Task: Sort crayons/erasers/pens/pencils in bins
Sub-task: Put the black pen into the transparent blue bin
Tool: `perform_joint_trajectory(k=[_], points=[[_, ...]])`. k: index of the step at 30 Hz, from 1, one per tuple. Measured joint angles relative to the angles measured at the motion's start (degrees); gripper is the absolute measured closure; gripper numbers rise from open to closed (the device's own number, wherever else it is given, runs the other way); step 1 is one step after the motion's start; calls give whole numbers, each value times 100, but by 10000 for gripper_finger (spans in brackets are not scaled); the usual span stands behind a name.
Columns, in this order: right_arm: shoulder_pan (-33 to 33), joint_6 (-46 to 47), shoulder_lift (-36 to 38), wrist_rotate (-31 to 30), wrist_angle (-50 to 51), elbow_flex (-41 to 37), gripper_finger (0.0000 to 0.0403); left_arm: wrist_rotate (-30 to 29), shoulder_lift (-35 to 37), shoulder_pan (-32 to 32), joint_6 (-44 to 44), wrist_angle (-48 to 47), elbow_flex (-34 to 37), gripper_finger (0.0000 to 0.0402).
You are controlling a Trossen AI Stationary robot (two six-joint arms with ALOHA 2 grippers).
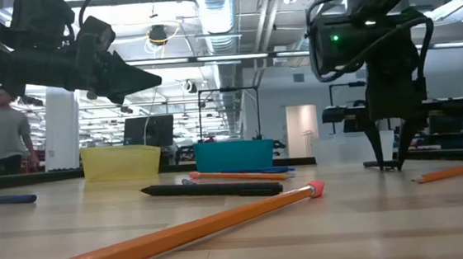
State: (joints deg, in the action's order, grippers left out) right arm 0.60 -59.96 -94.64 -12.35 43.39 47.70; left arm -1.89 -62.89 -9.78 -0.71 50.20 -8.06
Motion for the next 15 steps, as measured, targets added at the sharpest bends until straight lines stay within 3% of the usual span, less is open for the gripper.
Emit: perform_joint_trajectory(k=[15], points=[[112, 601, 48, -52, -107, 37, 356, 0, -2, 2, 2, -60, -2, 401]])
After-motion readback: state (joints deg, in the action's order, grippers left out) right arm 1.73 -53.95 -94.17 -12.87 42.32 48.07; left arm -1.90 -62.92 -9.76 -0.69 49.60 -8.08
